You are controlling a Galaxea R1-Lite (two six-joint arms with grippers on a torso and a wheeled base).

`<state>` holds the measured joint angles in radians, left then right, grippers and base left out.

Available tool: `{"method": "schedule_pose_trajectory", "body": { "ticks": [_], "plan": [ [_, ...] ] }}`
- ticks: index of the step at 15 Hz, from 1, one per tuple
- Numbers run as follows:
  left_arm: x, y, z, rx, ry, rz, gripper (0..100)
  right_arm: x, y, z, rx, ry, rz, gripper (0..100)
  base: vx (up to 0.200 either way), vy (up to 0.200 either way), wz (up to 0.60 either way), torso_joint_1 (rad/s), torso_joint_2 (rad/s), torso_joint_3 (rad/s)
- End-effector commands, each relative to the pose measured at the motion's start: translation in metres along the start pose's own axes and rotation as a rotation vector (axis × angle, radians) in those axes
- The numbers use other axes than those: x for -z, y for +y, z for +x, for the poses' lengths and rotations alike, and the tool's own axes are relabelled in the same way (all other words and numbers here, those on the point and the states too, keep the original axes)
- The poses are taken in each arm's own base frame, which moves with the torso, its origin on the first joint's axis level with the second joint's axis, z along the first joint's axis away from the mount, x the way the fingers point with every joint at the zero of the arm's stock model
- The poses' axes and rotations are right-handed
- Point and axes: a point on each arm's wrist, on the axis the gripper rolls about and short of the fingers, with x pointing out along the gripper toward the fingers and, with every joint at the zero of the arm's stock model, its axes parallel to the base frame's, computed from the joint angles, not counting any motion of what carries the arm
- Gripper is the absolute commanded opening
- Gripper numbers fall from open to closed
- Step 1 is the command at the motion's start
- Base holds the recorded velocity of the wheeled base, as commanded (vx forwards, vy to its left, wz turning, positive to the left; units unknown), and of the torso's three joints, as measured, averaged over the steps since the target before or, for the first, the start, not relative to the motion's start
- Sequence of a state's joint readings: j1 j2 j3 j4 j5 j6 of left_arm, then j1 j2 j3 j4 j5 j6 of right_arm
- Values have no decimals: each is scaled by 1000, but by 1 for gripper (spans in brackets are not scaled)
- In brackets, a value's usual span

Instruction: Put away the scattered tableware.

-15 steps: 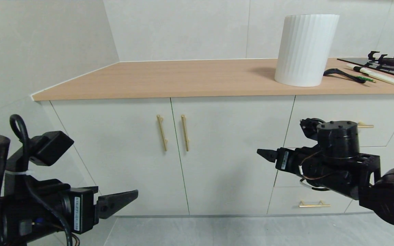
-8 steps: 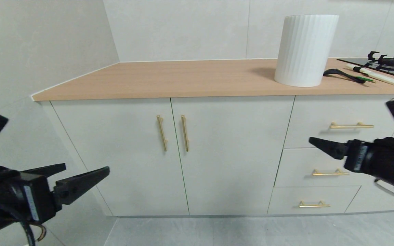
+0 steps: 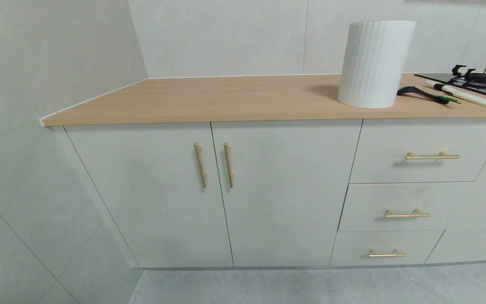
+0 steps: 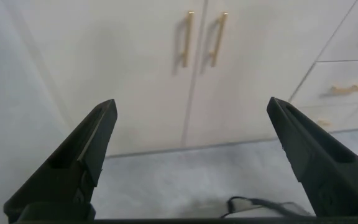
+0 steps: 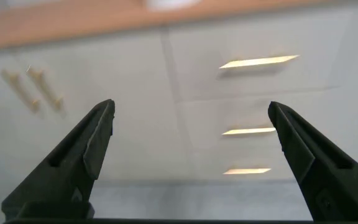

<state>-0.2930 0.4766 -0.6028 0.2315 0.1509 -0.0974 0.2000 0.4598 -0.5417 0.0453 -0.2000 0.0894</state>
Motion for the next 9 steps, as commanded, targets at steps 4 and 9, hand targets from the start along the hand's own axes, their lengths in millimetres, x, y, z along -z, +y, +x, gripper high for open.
{"method": "schedule_pose_trajectory", "body": {
  "ticks": [4,9],
  "plan": [
    [32,3,-78,-129,-299,62,100,30,-14,-74,207,-181,-85,100,0,0,0,0,0,0],
    [38,-6,-84,-310,-333,71,100,51,-9,-83,353,-199,-118,100,0,0,0,0,0,0]
  ]
}}
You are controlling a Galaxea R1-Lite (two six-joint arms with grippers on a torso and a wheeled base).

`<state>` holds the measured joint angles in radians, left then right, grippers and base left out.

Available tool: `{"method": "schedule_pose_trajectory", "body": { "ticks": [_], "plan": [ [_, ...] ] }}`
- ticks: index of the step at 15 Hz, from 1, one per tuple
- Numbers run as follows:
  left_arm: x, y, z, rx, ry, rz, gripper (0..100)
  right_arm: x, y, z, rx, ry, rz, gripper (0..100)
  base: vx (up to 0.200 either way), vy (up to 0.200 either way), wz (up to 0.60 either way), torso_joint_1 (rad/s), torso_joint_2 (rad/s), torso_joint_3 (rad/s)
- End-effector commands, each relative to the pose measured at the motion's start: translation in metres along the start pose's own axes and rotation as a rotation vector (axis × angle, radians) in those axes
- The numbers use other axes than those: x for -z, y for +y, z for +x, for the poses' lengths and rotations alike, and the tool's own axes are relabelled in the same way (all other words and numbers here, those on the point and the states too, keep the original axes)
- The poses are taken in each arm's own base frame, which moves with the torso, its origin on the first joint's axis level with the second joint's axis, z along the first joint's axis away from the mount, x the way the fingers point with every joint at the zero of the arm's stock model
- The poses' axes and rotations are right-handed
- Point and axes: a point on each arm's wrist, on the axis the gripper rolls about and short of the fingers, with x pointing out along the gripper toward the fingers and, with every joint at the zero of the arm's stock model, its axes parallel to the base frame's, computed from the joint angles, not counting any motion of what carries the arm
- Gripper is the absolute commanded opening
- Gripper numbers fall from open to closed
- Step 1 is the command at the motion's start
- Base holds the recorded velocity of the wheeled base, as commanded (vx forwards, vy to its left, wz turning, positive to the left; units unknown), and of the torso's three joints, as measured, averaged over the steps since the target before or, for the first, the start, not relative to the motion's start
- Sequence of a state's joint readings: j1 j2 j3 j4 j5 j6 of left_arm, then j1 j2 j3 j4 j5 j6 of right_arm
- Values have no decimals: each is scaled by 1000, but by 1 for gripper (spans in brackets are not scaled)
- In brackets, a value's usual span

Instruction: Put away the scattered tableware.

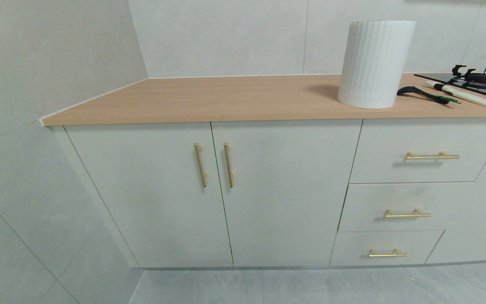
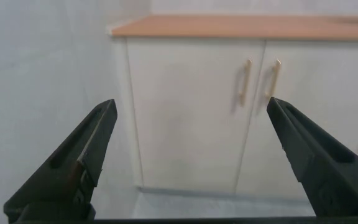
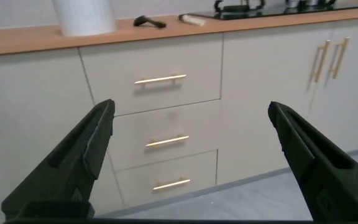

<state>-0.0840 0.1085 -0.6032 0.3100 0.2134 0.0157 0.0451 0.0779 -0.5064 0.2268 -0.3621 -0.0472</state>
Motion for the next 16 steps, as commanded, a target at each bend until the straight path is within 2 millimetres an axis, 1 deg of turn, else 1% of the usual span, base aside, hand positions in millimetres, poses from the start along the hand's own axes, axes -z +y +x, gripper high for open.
{"method": "schedule_pose_trajectory", "body": {
  "ticks": [1,2,3,4,5,6,7,9,10,13,16],
  "plan": [
    [10,-4,-15,-44,-52,23,100,18,1,-9,54,-11,-26,100,0,0,0,0,0,0],
    [18,-6,-16,-27,-51,55,100,27,3,-5,54,16,-32,100,0,0,0,0,0,0],
    [30,-7,-9,-29,-9,71,100,41,6,1,42,60,-17,100,0,0,0,0,0,0],
    [37,-8,-6,-27,14,70,100,56,8,6,18,104,-24,100,0,0,0,0,0,0],
    [49,-9,0,-18,55,71,100,75,13,13,-51,139,-28,100,0,0,0,0,0,0],
    [56,-9,4,-13,73,72,100,86,15,17,-81,146,-26,100,0,0,0,0,0,0],
    [76,-11,16,1,80,71,100,108,20,24,-128,112,-18,100,0,0,0,0,0,0],
    [104,-15,29,89,29,57,100,112,20,23,-171,150,-13,100,0,0,0,0,0,0],
    [117,-16,33,119,22,61,100,112,21,23,-182,149,-7,100,0,0,0,0,0,0],
    [129,-16,32,129,138,54,100,117,22,22,-254,206,-10,100,0,0,0,0,0,0],
    [128,-17,32,172,129,50,100,116,22,22,-272,200,-8,100,0,0,0,0,0,0]
  ]
}}
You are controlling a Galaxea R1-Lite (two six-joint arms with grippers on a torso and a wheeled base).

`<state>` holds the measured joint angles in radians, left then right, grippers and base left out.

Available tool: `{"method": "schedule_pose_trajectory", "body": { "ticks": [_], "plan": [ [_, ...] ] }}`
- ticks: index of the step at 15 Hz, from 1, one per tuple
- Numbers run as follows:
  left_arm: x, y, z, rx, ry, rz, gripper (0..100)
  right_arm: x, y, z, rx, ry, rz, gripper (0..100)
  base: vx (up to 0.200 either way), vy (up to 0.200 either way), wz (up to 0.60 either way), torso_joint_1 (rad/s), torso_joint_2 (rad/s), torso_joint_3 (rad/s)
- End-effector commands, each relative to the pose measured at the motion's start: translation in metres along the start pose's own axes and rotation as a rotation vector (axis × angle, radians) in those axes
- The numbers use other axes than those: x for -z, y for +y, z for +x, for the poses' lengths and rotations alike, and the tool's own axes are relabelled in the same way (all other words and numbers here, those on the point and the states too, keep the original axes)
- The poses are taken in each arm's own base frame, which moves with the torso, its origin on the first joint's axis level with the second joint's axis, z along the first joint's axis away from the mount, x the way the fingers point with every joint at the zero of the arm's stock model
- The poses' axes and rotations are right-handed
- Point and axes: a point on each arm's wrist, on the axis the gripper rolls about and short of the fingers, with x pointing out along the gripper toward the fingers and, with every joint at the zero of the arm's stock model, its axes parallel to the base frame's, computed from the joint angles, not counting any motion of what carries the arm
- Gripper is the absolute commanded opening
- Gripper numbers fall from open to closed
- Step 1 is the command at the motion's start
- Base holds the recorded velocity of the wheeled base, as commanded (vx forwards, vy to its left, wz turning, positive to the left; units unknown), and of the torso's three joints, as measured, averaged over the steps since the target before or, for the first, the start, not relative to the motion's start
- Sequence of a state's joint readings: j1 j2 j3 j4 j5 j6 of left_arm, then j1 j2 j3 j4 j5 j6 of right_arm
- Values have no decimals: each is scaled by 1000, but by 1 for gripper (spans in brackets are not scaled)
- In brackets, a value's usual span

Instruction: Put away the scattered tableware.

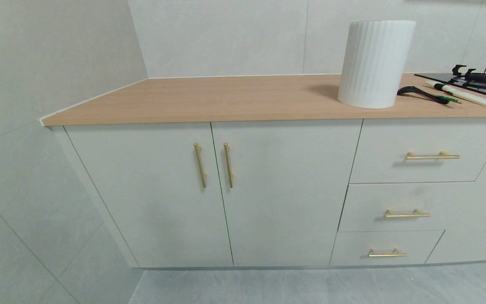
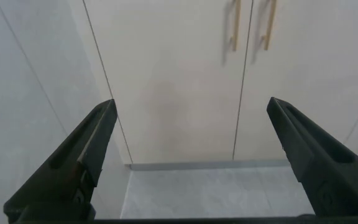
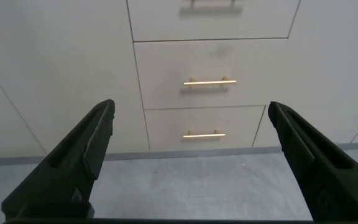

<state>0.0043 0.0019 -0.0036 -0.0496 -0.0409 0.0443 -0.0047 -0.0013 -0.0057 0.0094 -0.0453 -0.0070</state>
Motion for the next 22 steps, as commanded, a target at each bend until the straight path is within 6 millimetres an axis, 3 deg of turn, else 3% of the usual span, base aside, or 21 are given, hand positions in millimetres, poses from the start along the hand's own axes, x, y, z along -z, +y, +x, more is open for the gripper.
{"method": "schedule_pose_trajectory", "body": {
  "ticks": [1,3,20,22],
  "plan": [
    [1,0,0,-7,3,-3,100,1,0,0,-1,8,-1,100,0,0,0,0,0,0],
    [7,1,0,-72,67,0,100,1,0,0,-3,10,-1,100,0,0,0,0,0,0],
    [6,1,0,-77,53,-47,100,1,0,0,-9,10,-1,100,0,0,0,0,0,0],
    [6,1,0,-77,53,-47,100,1,0,0,-9,10,-1,100,0,-200,0,2,2,2]
  ]
}}
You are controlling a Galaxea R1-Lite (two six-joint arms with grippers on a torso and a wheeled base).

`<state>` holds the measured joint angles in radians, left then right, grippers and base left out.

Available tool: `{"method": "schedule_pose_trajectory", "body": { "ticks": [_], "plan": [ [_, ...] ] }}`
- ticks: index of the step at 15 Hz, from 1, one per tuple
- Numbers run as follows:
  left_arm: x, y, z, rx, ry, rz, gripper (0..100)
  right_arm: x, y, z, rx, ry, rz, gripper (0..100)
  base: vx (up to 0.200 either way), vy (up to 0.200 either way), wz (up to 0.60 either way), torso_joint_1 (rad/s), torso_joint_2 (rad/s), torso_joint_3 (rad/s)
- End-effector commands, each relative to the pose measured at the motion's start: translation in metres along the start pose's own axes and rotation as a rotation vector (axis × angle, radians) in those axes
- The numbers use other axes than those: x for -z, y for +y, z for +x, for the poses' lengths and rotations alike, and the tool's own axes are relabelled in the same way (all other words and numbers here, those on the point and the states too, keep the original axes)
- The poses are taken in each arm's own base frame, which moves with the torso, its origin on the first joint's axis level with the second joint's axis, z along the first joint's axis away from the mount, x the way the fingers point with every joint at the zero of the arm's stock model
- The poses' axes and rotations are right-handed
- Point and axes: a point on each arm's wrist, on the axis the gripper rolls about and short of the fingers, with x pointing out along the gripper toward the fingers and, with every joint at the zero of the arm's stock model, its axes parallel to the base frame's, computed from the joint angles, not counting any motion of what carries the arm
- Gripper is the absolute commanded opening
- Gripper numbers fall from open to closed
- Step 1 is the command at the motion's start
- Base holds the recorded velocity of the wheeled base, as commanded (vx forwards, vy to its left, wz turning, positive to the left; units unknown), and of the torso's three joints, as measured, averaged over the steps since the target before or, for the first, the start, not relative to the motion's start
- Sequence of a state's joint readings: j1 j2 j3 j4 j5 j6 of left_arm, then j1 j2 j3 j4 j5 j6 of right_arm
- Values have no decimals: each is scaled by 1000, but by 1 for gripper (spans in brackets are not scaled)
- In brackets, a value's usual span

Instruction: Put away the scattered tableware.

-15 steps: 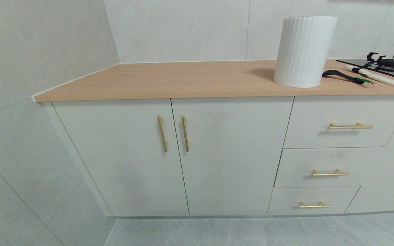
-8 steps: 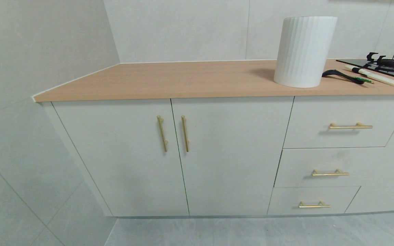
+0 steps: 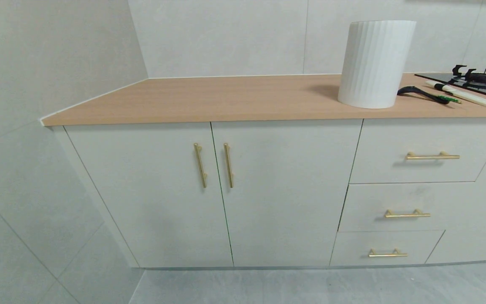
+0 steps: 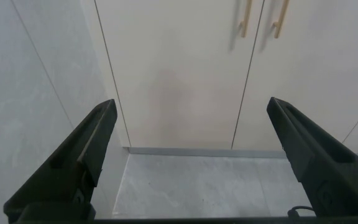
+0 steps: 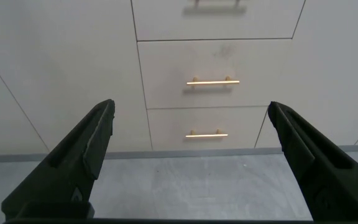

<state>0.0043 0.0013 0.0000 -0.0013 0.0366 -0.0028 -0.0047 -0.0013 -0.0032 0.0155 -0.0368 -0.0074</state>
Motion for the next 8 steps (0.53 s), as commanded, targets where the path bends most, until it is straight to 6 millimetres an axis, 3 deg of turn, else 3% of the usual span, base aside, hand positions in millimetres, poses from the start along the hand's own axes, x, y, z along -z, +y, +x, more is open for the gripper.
{"method": "schedule_pose_trajectory", "body": {
  "ticks": [1,8],
  "plan": [
    [0,0,0,-1,0,-2,100,0,0,0,0,1,0,100,0,-200,0,7,2,-2],
    [0,0,0,-1,0,-2,100,0,0,0,0,1,0,100,0,-200,0,2,0,1]
  ]
}}
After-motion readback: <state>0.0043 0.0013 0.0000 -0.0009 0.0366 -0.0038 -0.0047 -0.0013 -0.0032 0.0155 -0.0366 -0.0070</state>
